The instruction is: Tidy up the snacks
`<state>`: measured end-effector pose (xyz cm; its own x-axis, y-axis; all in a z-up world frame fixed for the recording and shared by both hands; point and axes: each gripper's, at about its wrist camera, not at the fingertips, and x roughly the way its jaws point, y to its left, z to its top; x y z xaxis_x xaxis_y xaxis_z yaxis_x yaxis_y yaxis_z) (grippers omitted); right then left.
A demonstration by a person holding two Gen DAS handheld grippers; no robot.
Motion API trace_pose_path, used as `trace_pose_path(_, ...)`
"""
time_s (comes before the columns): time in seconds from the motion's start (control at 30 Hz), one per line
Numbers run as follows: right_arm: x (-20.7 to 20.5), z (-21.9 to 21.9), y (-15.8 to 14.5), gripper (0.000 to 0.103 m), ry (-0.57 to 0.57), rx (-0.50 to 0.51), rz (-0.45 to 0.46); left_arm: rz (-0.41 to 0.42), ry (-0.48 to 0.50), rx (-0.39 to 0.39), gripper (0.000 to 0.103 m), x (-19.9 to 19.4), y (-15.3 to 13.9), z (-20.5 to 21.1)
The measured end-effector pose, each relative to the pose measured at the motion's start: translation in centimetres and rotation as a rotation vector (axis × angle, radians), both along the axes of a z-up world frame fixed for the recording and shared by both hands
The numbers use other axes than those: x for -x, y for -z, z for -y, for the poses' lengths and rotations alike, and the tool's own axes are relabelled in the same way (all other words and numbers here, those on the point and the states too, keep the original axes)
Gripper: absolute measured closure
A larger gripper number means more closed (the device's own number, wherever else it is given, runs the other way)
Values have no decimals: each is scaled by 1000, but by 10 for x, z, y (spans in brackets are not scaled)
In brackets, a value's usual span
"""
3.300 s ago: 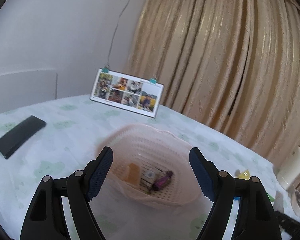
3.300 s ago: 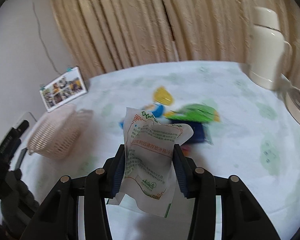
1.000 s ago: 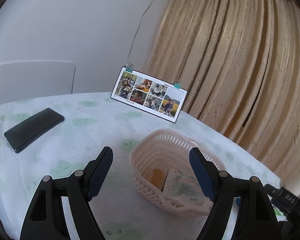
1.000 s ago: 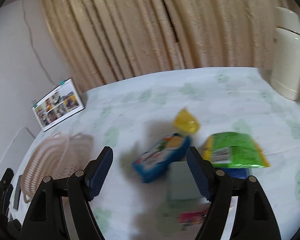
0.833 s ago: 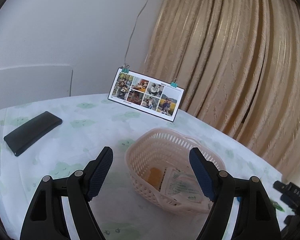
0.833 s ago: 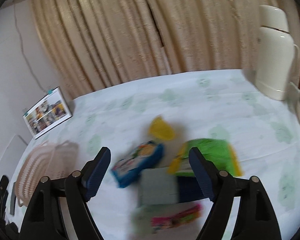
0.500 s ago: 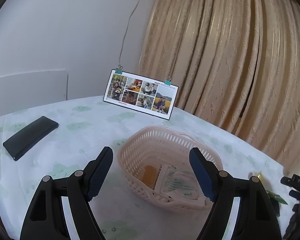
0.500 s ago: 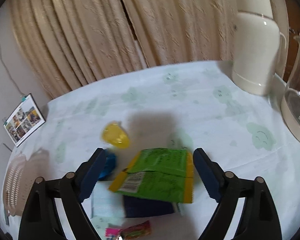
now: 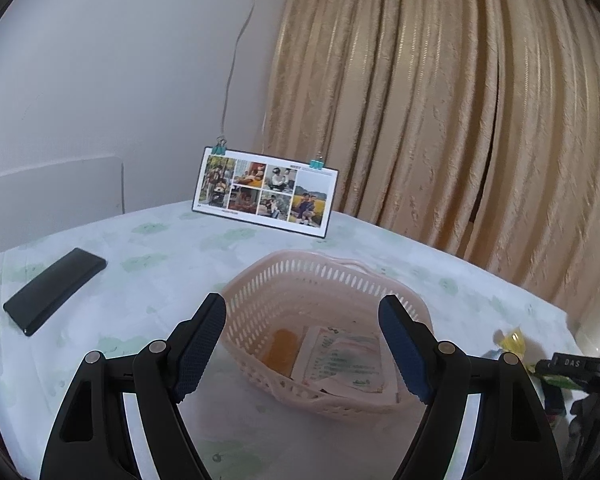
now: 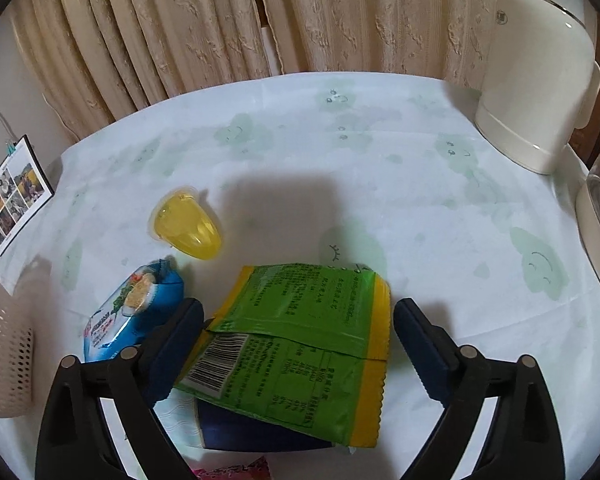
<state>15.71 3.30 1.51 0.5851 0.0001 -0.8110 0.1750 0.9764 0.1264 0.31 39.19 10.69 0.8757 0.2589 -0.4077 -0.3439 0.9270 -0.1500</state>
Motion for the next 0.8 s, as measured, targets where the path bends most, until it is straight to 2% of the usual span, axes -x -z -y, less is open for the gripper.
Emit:
trace_pose_path(0.13,0,1,4,8,-24,-7,-20,-12,15,-7,24,-2,1,5)
trace_pose_path(0.2,3,2,6,14,-30,-7,-16,-14,24,-18,24,-2,1,9)
trace_pose_path(0.27,5,1,5,34,-34,16,-1,-16,37,-30,24,-2,0,14)
trace_pose_path(0.3,7,2,4,40,-45,1,9,-18,51,-41,24,-3,0,18)
trace_pose_path(0.37,9,3,2,63,-52,-12,16,-22,69,-57,24,-4,0,25)
trace_pose_path(0.47,12,6,2,75,-54,-29,32,-28,103,-84,24,-4,-2,37)
trace_pose_path(0.67,21,21,1,90,-42,-96,75,-52,170,-110,24,-8,-3,57)
trace_pose_path(0.8,26,32,-2,90,-31,-144,96,-73,224,-99,24,-13,-6,69)
